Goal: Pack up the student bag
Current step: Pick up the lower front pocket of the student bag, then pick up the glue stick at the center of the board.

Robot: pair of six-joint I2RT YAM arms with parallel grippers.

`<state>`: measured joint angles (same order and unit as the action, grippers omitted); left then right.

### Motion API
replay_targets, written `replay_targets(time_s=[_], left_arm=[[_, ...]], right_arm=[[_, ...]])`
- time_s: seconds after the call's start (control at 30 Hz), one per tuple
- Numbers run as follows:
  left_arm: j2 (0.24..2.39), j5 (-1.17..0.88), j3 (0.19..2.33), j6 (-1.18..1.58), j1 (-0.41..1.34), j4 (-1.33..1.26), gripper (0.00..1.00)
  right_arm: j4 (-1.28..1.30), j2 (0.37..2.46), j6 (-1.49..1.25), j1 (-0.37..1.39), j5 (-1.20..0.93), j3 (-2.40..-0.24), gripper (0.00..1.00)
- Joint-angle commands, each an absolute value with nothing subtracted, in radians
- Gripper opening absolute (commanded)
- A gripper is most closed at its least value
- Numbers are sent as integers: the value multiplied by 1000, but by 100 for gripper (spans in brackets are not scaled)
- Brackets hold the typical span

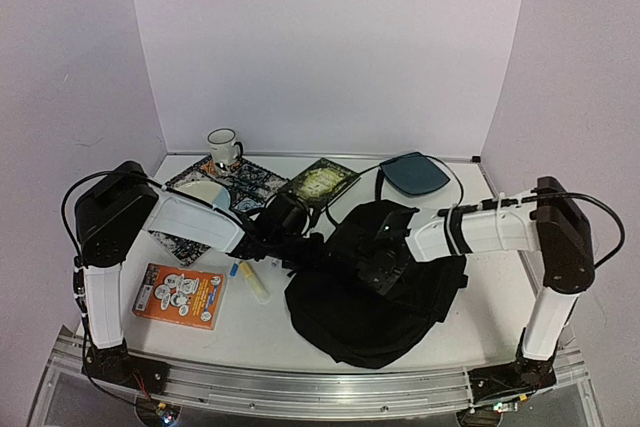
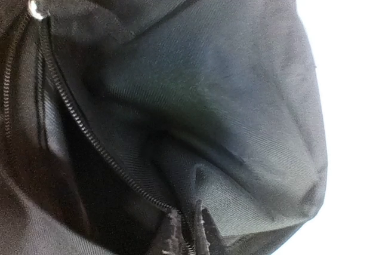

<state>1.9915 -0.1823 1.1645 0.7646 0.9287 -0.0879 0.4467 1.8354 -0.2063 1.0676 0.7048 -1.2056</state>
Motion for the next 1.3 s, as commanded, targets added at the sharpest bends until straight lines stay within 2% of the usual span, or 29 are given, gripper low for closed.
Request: replay_targets(time_s=[0.0,0.37,0.5,0.87,0.97,1.2,1.27], left_arm=[[1990,-140,1188,723,930,-47,10],[1983,-100,1280,665,916,-3,11],[1955,-102,1292,647,909,26,16],[1731,-20,1214,618,860,71,49],[1655,48,1156,619,852,83,60],[1530,161,1014,644,825,174,95],[1509,190,989,642,816,205,99]], right_arm=[[480,1755,-232,1066,766,-1255,0],[460,1665,-433,1067,909,-1287,0],[446,1655,-479,1068,937,-1276,0],[442,1685,-506,1069,919,-1301,0],[442,1685,-523,1068,919,-1301,0],[442,1698,-523,1068,913,-1304,0],[442,1702,-523,1068,912,-1304,0]])
